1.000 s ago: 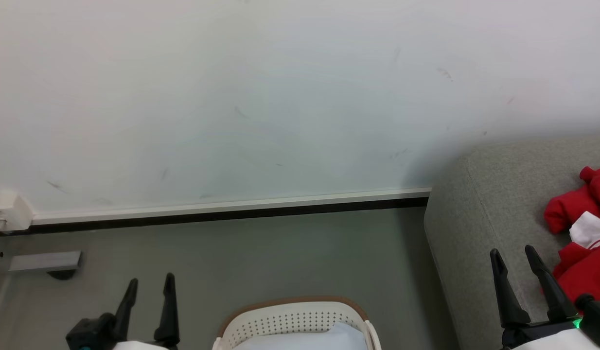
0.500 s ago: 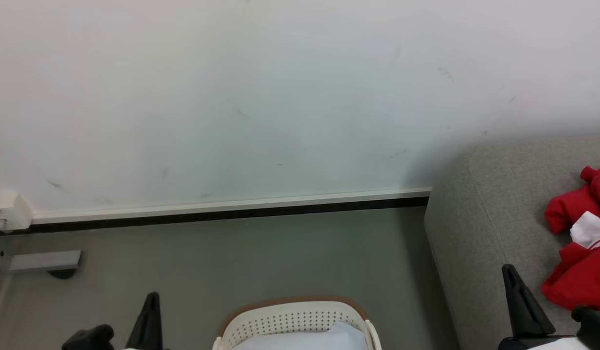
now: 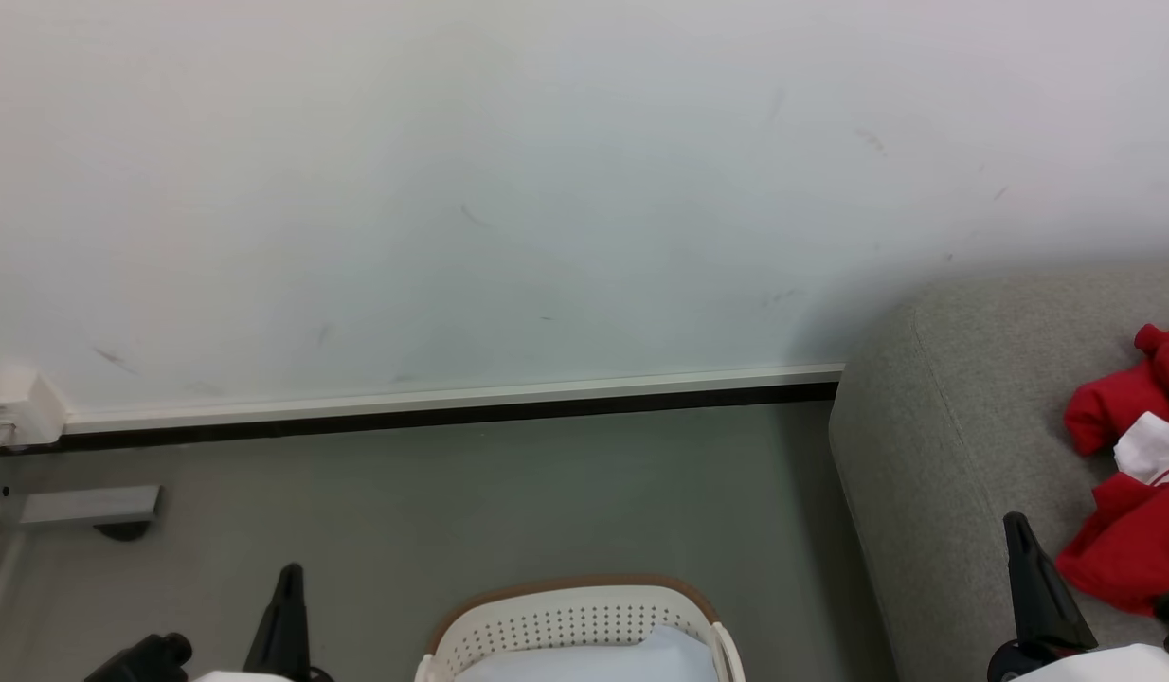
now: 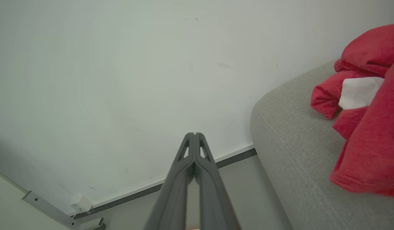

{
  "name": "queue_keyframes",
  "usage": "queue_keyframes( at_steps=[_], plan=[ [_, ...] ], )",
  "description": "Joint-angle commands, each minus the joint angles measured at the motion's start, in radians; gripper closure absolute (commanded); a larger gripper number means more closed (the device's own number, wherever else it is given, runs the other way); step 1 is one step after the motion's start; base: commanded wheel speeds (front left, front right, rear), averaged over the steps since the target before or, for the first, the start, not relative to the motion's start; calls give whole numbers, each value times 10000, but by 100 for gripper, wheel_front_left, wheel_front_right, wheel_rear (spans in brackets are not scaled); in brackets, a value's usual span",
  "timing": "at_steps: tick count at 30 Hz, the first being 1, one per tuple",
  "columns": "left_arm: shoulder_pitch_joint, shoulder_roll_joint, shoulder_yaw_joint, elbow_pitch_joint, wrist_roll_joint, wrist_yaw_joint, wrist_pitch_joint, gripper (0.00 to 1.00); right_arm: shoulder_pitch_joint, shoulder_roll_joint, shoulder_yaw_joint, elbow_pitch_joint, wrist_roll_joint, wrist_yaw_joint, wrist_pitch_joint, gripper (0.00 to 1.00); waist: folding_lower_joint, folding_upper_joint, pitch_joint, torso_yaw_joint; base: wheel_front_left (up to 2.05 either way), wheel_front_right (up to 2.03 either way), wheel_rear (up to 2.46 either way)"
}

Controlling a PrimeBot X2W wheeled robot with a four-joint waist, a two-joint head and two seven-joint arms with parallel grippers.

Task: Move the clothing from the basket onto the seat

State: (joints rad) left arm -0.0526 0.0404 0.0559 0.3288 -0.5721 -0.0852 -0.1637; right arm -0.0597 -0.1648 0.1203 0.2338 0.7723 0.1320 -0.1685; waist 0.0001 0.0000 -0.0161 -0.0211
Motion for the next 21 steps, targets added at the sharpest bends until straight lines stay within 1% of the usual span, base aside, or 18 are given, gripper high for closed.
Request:
queue_keyframes(
  at_steps=[1,21],
  plan=[
    [-243,65,54,-186,-355,-49,65,100,-265,-28,-126,-98,313,-4,65,100,0,0,1,2,0,0,0],
    [-358,86,204,-388,-3159,-170,816,100,-351,265,-712,-51,2594,-8,801,100,0,0,38,43,0,0,0]
  ],
)
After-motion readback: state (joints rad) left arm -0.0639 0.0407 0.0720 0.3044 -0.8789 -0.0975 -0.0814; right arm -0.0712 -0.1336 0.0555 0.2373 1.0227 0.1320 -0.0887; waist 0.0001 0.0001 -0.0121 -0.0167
